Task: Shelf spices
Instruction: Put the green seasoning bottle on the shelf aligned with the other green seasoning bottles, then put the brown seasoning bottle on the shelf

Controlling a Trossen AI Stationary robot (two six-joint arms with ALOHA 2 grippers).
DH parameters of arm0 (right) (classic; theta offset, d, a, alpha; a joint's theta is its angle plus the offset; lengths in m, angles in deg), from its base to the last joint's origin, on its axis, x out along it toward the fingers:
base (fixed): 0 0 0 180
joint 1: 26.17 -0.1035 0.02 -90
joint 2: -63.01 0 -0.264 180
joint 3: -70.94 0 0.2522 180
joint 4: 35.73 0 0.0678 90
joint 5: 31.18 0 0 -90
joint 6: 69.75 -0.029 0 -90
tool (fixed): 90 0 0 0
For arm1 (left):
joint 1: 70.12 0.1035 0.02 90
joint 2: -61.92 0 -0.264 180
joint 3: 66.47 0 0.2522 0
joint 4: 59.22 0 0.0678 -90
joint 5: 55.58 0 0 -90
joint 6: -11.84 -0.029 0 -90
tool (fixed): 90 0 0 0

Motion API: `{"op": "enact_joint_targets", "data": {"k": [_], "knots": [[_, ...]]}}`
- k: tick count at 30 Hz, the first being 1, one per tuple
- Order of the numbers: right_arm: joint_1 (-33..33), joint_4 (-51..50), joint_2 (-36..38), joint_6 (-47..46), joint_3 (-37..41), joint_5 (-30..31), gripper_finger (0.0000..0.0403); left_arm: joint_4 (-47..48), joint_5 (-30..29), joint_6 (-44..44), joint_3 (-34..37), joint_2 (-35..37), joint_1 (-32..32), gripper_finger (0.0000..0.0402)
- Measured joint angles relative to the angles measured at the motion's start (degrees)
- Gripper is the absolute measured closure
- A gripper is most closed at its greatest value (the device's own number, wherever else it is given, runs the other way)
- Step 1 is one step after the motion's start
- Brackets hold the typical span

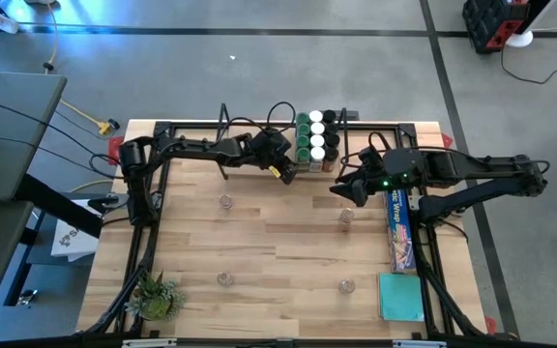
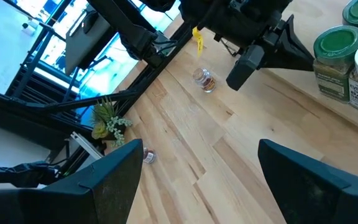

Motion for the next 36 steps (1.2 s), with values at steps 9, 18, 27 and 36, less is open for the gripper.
{"op": "enact_joint_targets", "data": {"k": [9, 18, 27, 36], "knots": [[-5.7, -15.5, 0.0, 0.3, 0.0, -2.2, 0.0091, 11.7, -2.2, -2.8, 0.0, 6.3, -0.7, 0.0401], [-8.2, -33.8, -1.9, 10.4, 0.0, 3.9, 0.0091, 33.5, -5.3, -2.4, 0.0, 25.0, -8.6, 0.0401], [-8.2, -34.2, -2.5, 17.2, 0.0, 8.7, 0.0091, 56.5, -23.5, 23.8, 0.0, 39.6, -24.1, 0.0401], [-6.0, -31.9, 1.4, 22.6, 7.7, 7.4, 0.0091, 61.6, -23.3, 34.8, 0.0, 36.9, -29.2, 0.0313]]}}
